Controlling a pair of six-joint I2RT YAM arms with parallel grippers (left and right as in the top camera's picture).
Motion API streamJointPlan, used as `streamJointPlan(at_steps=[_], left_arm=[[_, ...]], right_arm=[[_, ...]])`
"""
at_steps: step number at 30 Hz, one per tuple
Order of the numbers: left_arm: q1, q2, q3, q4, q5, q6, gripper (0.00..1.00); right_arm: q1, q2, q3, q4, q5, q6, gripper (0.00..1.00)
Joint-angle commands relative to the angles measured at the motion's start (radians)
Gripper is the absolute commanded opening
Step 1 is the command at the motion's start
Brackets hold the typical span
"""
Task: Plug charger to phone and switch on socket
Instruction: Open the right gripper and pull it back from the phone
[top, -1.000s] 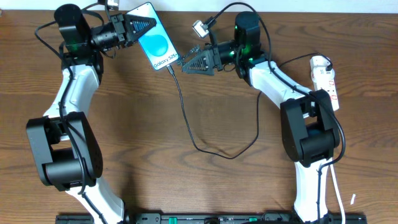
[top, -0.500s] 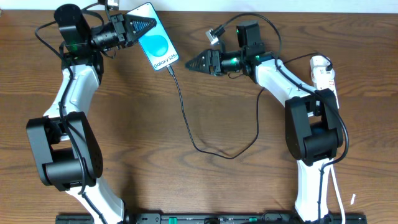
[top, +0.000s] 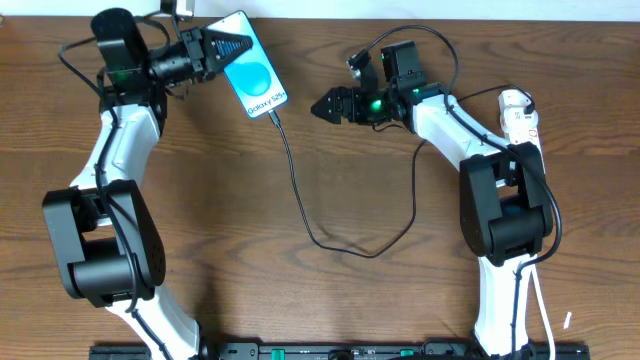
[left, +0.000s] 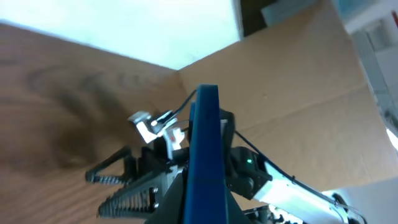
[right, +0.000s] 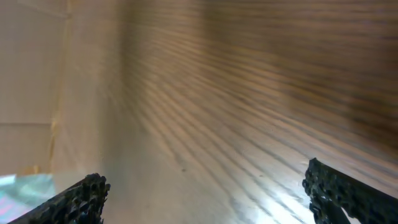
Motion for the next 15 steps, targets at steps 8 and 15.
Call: streamJointPlan(at_steps=[8,15], left_arm=[[0.002,-0.033,-0.024,-0.264,-0.122,0.255,0.07],[0.002,-0.033,-0.026,-0.465,-0.270,0.367,0.07]], right_arm=[[-0.009,0.007,0.007,-0.016,0.057,-0.023,0.99],[-0.009,0.007,0.007,-0.034,0.075,-0.032,0.99]])
